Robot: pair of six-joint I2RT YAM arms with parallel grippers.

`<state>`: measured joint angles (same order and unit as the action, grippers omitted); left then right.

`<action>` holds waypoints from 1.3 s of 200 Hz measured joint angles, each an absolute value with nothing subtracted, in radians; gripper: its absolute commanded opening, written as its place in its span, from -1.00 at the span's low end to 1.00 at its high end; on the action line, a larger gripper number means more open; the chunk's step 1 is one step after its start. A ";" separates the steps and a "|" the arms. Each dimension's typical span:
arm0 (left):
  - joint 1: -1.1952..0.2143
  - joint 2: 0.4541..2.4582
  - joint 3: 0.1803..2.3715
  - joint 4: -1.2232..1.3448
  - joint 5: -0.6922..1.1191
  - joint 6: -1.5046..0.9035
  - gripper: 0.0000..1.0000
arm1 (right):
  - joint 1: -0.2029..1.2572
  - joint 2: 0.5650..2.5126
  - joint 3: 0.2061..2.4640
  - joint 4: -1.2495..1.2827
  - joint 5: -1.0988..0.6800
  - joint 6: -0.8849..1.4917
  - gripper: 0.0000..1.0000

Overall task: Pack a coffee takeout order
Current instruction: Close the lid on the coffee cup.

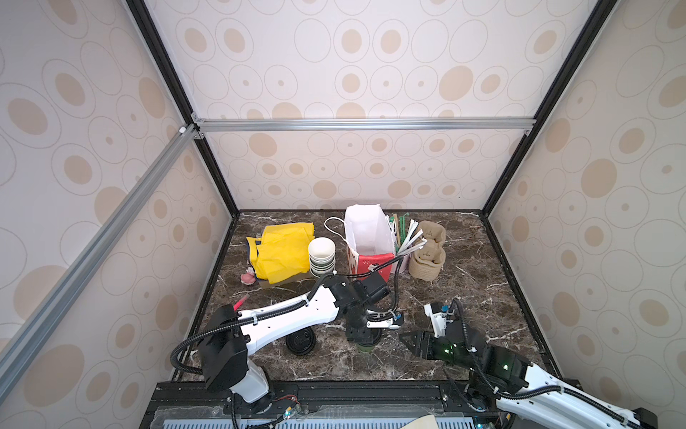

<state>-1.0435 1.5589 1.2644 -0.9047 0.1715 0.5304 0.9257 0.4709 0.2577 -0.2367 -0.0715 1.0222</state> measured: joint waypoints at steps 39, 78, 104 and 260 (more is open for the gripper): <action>-1.044 1.559 1.262 -0.902 0.174 0.528 0.38 | 0.888 0.624 0.185 0.085 -0.226 1.122 0.35; -1.044 1.559 1.260 -0.899 0.177 0.520 0.44 | 0.884 0.750 0.179 0.307 -0.292 1.164 0.39; -1.044 1.559 1.257 -0.897 0.182 0.513 0.45 | 0.879 0.831 0.179 0.389 -0.316 1.175 0.37; -1.050 1.391 1.256 -0.776 0.286 0.448 0.76 | 0.872 0.932 0.185 0.413 -0.344 1.169 0.30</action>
<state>-1.0496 1.3914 1.2560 -0.7757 0.2855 0.4477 0.8719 0.9321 0.1852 0.4129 -0.3435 1.1694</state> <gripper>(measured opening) 0.876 0.648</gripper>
